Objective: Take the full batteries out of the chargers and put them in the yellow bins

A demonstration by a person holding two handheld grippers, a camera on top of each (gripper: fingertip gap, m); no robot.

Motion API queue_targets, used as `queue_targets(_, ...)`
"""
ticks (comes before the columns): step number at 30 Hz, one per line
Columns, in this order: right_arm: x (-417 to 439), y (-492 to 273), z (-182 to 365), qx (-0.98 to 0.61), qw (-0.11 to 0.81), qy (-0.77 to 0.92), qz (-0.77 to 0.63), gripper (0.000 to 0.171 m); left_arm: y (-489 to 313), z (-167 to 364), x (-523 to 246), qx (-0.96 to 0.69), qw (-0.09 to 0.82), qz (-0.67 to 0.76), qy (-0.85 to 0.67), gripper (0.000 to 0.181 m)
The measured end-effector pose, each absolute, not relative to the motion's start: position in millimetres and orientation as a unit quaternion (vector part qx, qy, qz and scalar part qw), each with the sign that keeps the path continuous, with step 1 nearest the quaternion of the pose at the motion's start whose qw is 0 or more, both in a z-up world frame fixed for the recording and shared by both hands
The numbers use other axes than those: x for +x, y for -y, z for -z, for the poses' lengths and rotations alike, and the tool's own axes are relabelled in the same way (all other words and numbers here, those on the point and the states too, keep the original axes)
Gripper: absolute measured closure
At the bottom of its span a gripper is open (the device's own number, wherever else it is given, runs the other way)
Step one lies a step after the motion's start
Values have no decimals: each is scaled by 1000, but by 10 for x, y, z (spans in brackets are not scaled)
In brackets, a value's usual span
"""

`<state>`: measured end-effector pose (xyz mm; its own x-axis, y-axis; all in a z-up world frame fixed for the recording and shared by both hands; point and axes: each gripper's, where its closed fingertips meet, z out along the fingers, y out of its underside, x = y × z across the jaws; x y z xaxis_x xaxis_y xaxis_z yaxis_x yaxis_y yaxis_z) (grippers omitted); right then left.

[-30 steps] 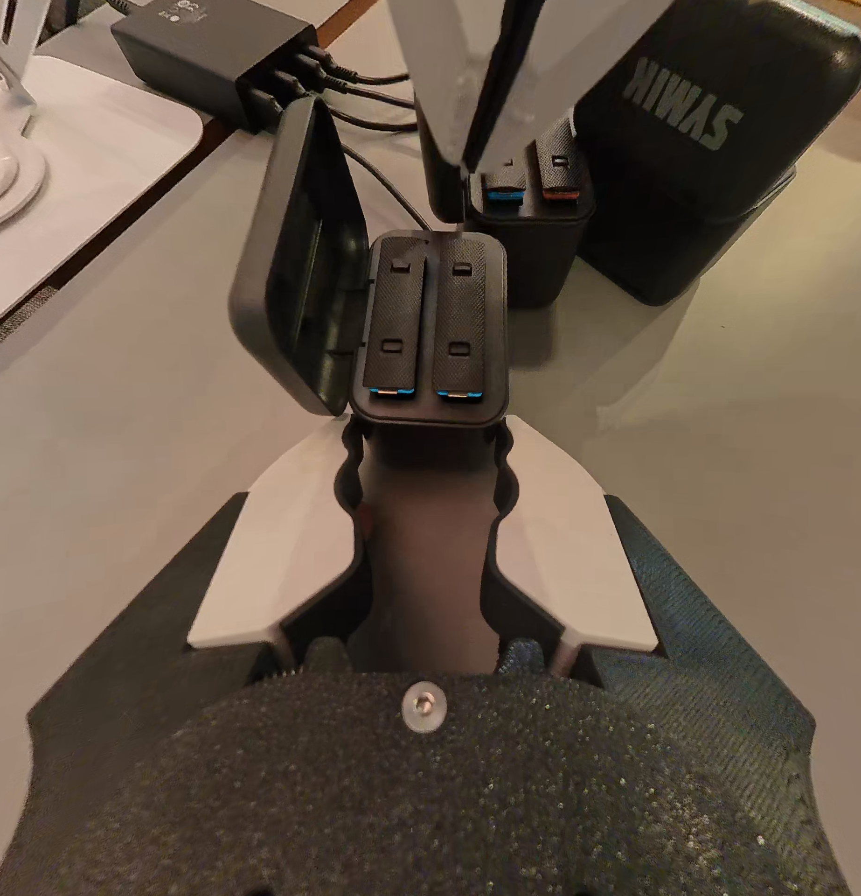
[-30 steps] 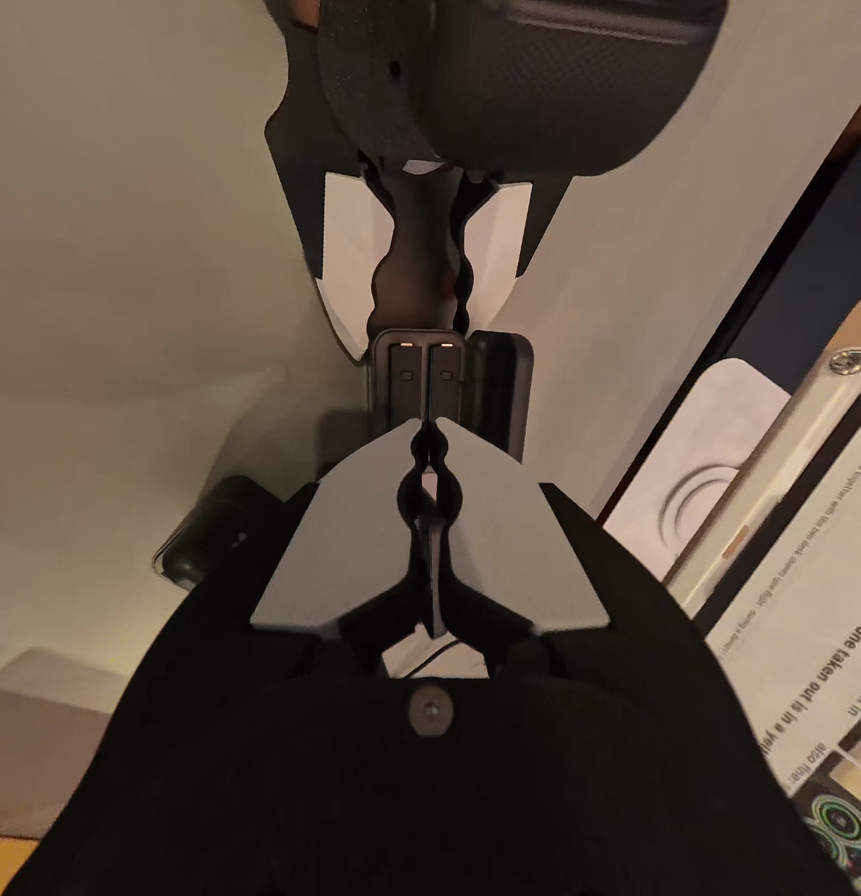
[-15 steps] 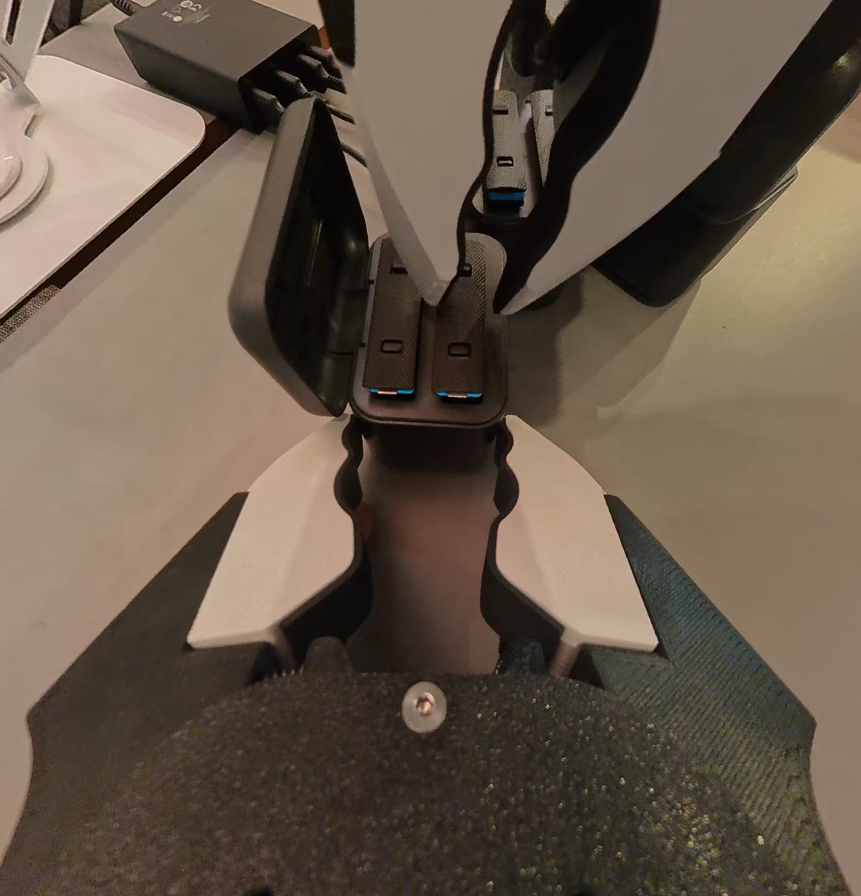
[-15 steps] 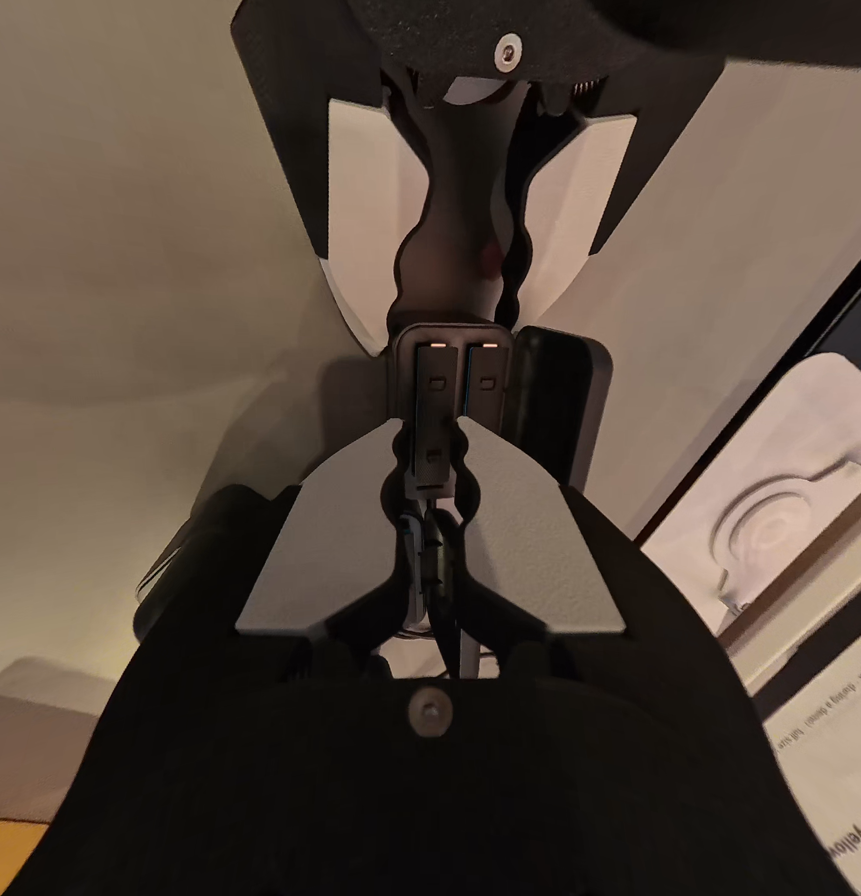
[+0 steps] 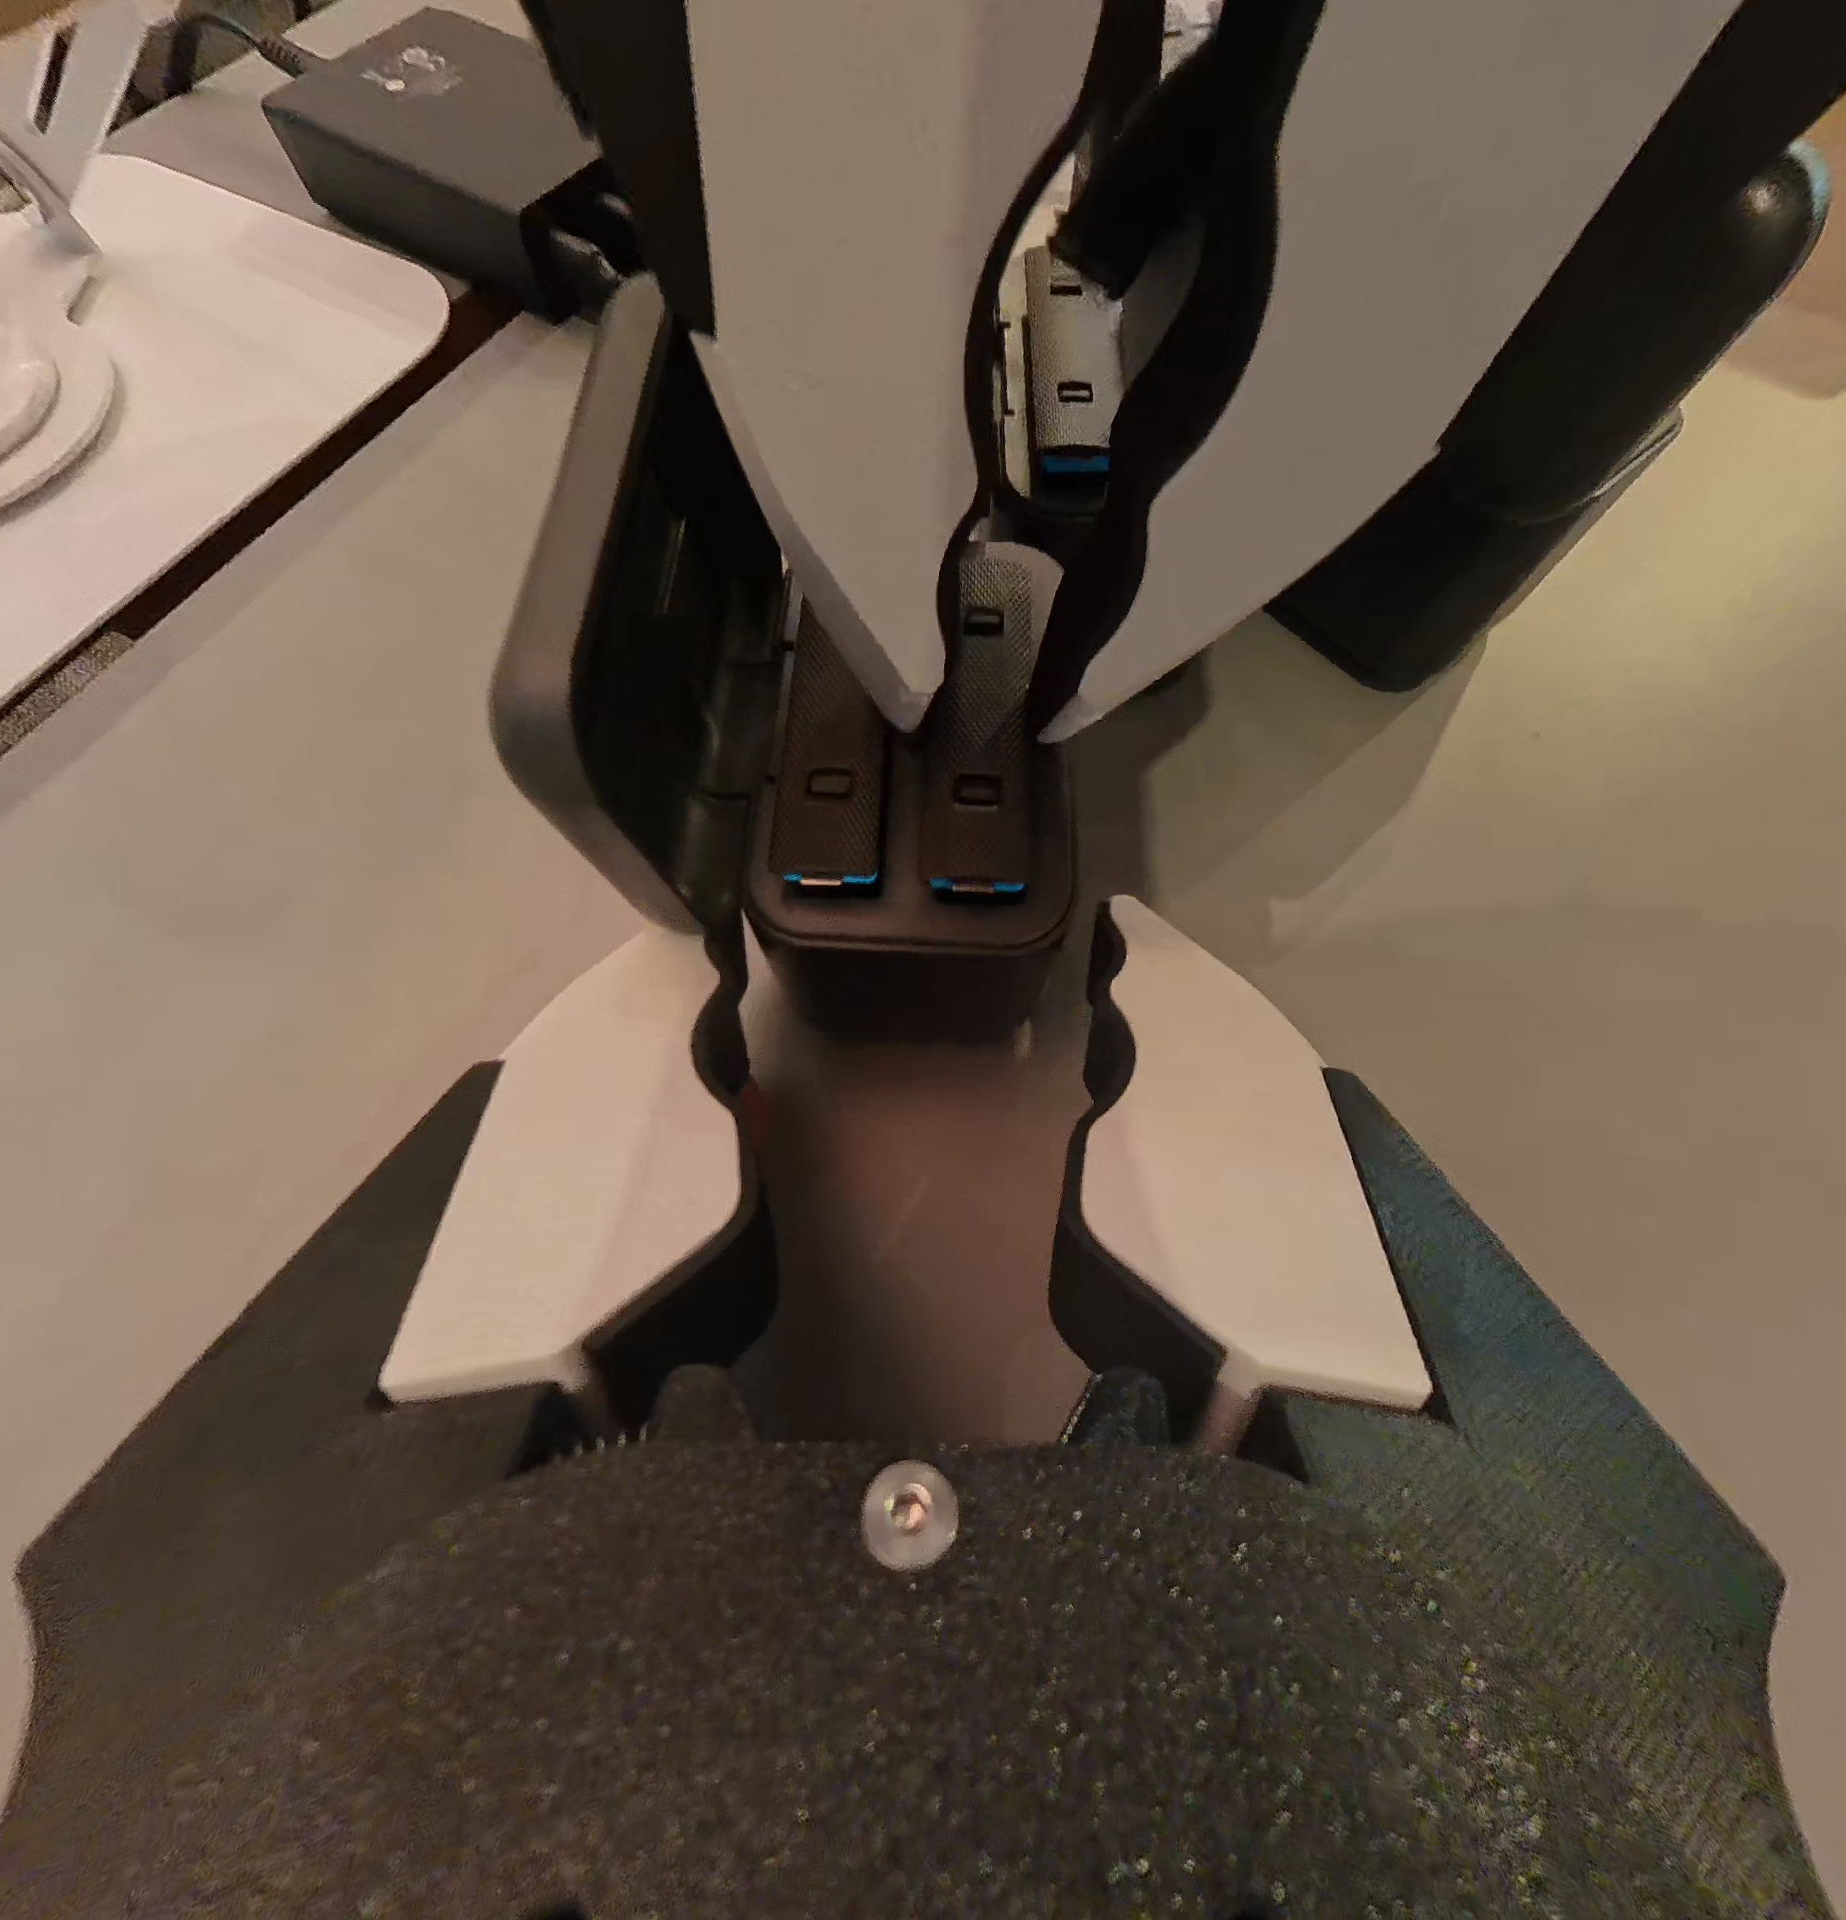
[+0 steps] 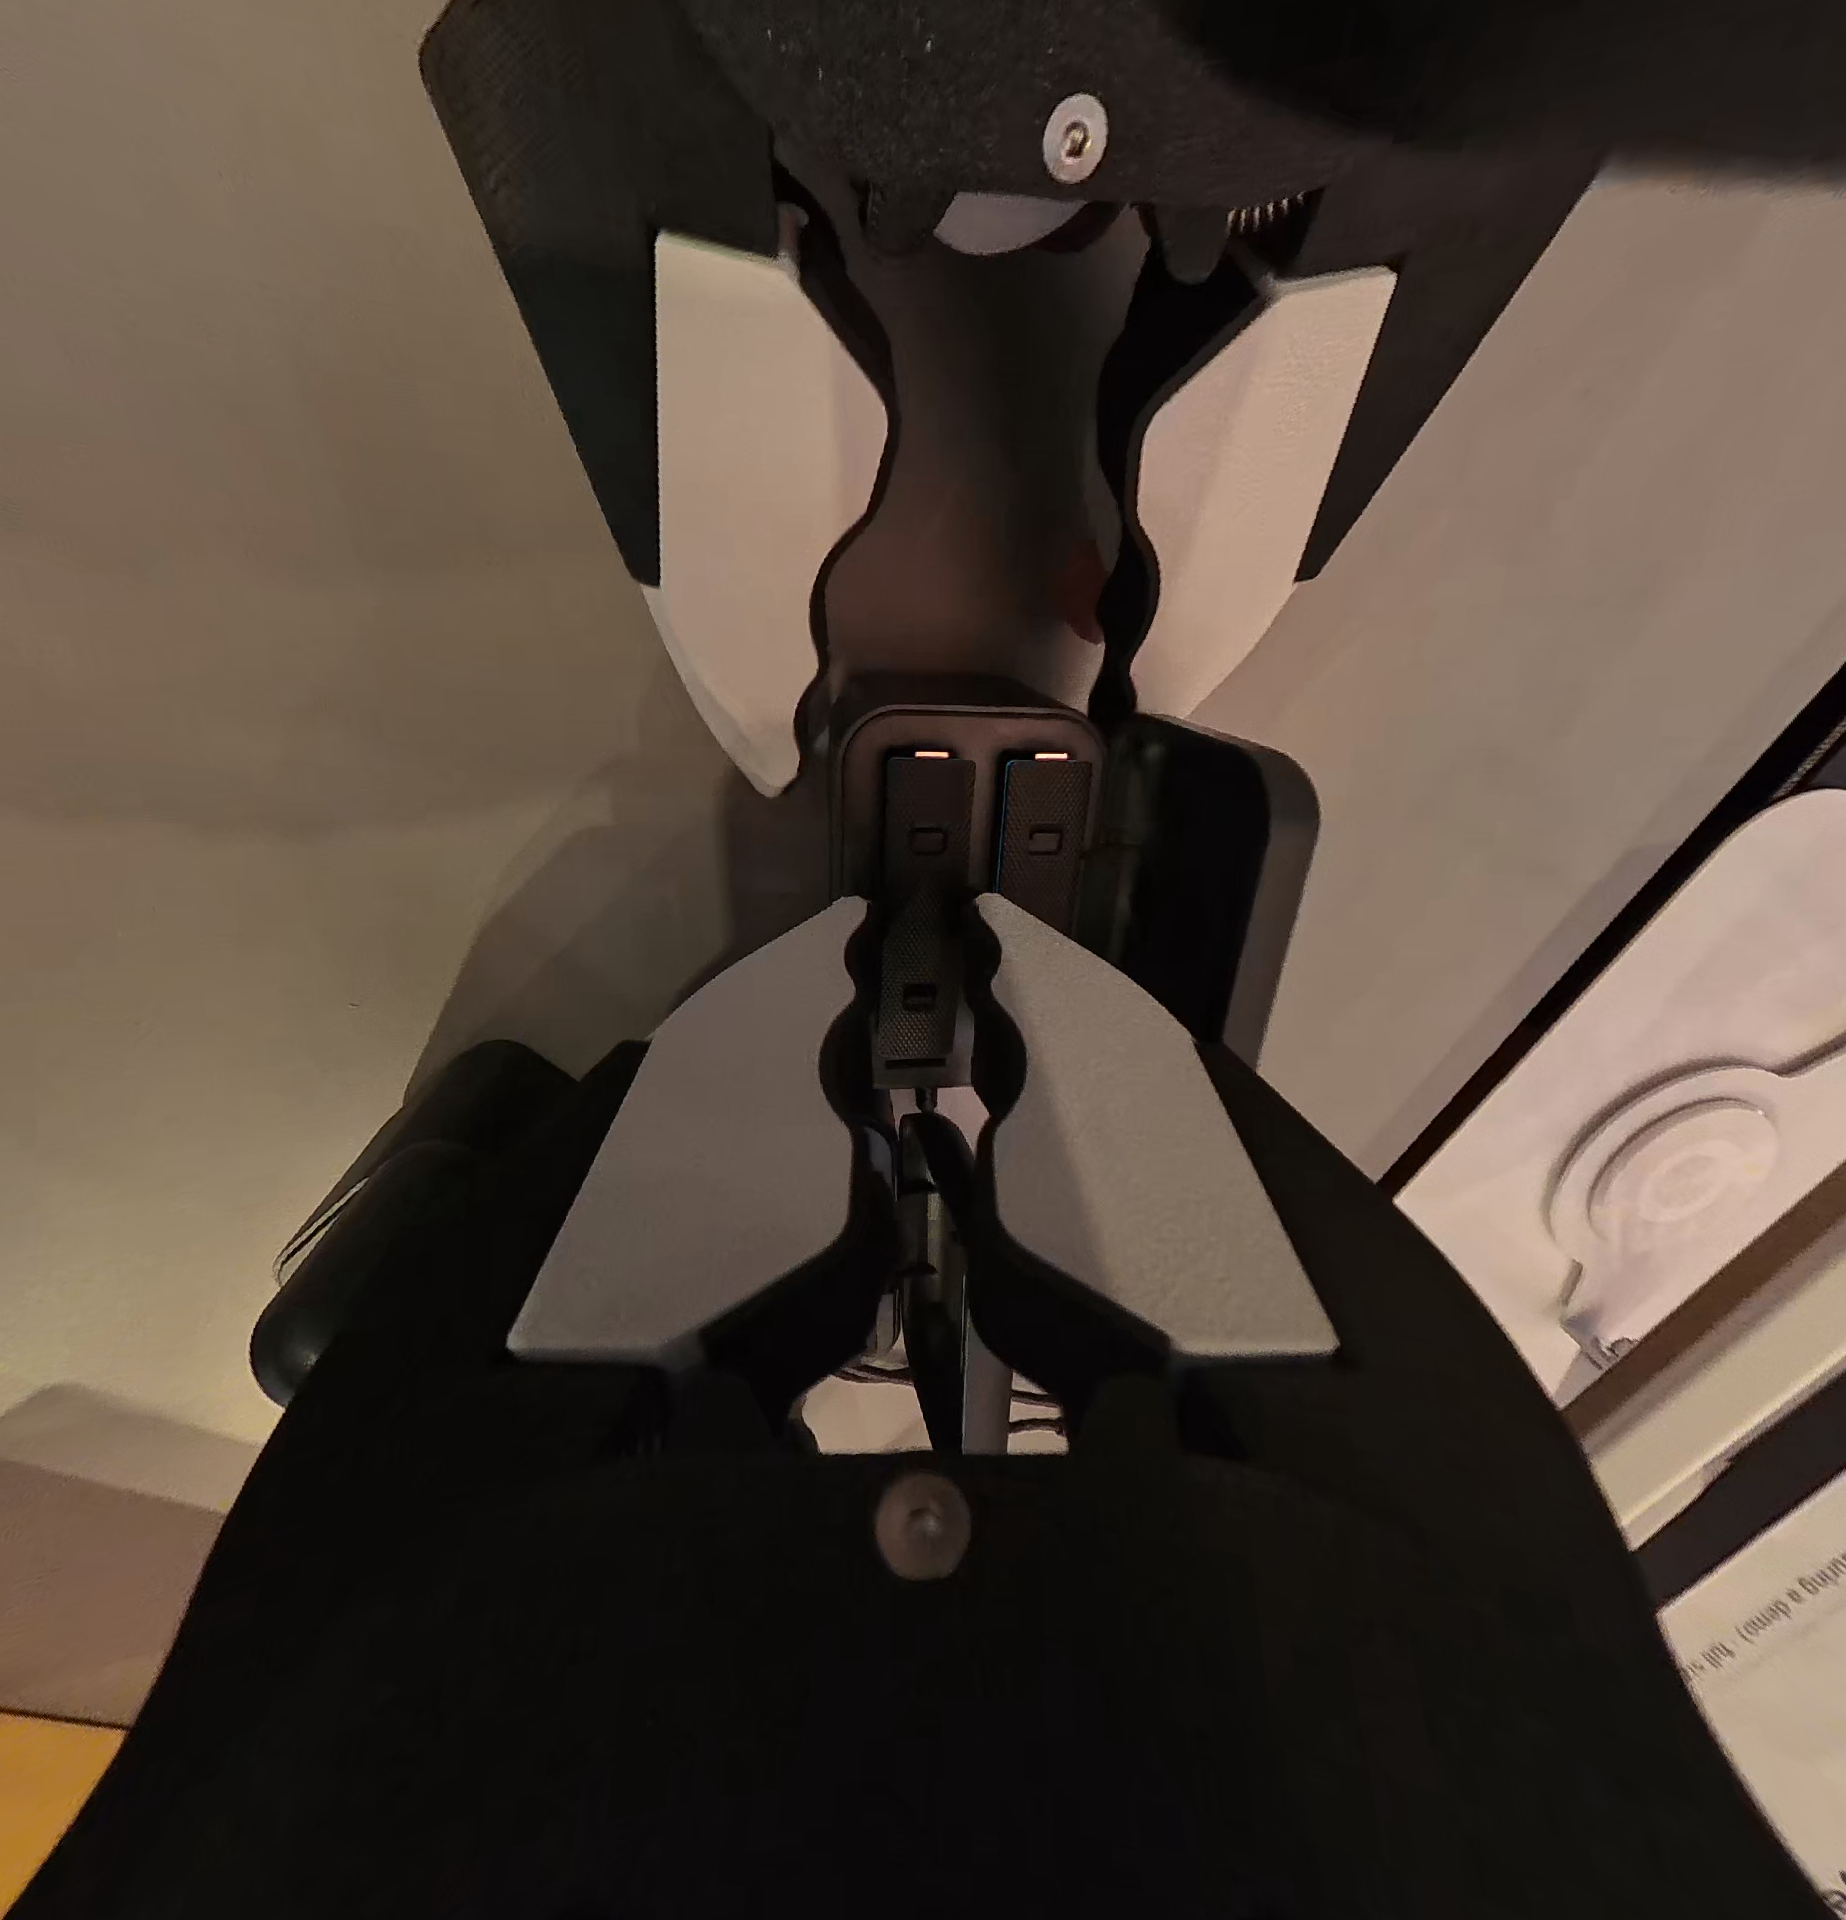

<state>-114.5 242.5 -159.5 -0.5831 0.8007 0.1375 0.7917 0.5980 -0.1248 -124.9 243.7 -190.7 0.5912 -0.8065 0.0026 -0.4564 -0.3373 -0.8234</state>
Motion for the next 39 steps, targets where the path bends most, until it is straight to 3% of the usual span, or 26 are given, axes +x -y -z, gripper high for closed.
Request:
queue_targets(2,-1147,-2427,1594,-446,90,890,-25,158,-2469,1923,-1247,-794,416,197,-396,125)
queue_targets(19,-1171,-2417,1553,-451,83,887,-55,158,-2462,1948,-1270,-797,406,186,-406,125)
queue_targets(39,-1015,-2444,605,-478,178,856,-83,158,-2468,1940,-1263,-795,411,193,-403,125)
